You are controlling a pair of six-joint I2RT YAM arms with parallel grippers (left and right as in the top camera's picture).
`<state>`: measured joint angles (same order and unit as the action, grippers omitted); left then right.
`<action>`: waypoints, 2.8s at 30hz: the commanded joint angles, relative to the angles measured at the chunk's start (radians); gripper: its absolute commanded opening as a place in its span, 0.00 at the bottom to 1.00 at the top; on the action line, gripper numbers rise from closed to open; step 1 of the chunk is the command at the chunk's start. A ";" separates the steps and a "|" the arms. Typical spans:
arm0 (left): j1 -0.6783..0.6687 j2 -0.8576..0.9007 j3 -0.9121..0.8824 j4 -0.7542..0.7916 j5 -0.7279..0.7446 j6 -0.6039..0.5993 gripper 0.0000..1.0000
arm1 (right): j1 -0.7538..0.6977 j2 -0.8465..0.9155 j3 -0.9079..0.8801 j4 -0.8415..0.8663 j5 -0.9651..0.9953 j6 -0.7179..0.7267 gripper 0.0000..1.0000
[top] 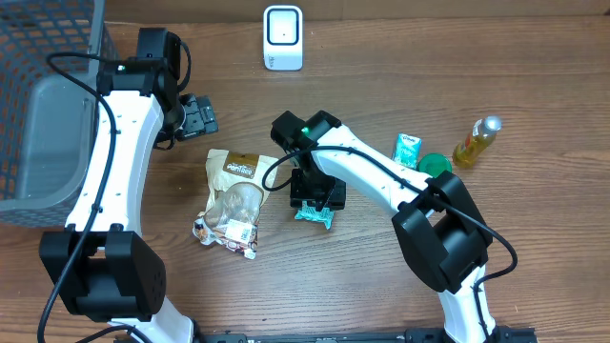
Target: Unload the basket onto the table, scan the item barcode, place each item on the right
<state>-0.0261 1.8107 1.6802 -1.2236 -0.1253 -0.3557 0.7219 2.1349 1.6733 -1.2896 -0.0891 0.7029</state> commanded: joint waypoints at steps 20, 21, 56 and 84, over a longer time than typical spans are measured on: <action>-0.007 0.001 0.016 0.001 -0.012 0.012 1.00 | 0.006 0.003 -0.213 0.190 0.003 0.031 0.58; -0.007 0.001 0.016 0.001 -0.013 0.012 1.00 | 0.006 0.003 -0.214 0.193 0.001 0.030 0.61; -0.007 0.001 0.016 0.001 -0.013 0.012 1.00 | -0.172 -0.047 0.046 -0.022 0.089 -0.083 1.00; -0.007 0.001 0.016 0.001 -0.012 0.012 1.00 | -0.370 -0.047 0.088 0.077 0.085 -0.083 1.00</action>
<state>-0.0261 1.8107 1.6802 -1.2236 -0.1253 -0.3557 0.4339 2.1098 1.7237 -1.2152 -0.0151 0.6235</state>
